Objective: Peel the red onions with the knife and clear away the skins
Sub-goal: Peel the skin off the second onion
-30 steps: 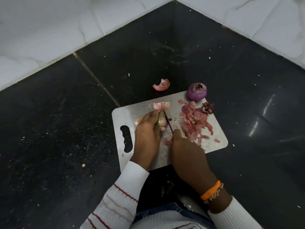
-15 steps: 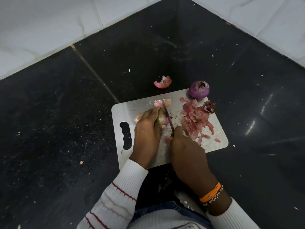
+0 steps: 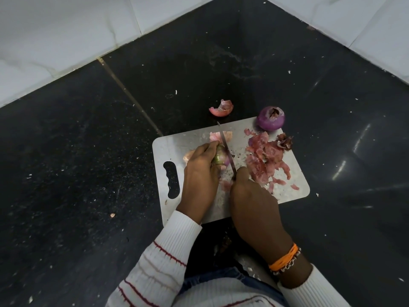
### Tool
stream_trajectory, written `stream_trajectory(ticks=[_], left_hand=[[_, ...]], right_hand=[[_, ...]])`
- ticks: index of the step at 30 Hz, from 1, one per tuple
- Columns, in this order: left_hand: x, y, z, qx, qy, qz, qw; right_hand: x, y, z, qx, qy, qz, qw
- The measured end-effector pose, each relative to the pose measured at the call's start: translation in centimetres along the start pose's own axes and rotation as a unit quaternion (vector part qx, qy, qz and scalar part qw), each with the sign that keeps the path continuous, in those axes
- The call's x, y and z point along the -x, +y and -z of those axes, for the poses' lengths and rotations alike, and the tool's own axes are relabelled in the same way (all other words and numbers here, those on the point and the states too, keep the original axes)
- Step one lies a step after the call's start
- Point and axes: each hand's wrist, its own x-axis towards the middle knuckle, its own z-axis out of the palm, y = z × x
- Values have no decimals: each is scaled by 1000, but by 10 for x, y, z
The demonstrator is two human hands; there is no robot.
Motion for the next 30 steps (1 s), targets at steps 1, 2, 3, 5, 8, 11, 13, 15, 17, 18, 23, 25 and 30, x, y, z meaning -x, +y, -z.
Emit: stream_trajectory(ticks=[1,2,3,5,8,11,13,15,17,18,23,25,30], left_hand=[[0,0,0,-1,0,-2,1000],[-1,0,0,-3,1,-2,1000],[-1,0,0,-4,1,-2,1000],[-1,0,0,-2,1,-2,1000],[0,2,0,-1,-1,-4,1000],[1,2,-1,-4,1,-10,1000],[2,1,-1,4,7,-9,1000],[1,-1,-1,12,9,-5,1000],[1,-3,-1,14,10,-7,1000],[0,-3,-1,12,10,-7,1000],[-1,-5,-3,39,27,8,999],[-2,-6,-5,38,30,8,999],[0,-5,-7,64,44,25,997]], right_hand=[[0,0,1,0,-1,2,1000],[-1,0,1,0,-2,3,1000],[-1,-1,2,0,-3,3,1000],[0,0,2,3,-1,5,1000],[-3,-1,2,8,-7,5,1000],[-13,1,1,5,7,-5,1000],[-10,2,0,-2,7,-5,1000],[-5,1,0,-2,-14,-4,1000],[-13,0,-2,-6,1,1,1000],[-18,0,-3,-12,12,2,1000],[-10,0,-6,3,-10,-7,1000],[-20,-1,-11,26,31,-5,999],[-13,-4,-15,40,12,-11,999]])
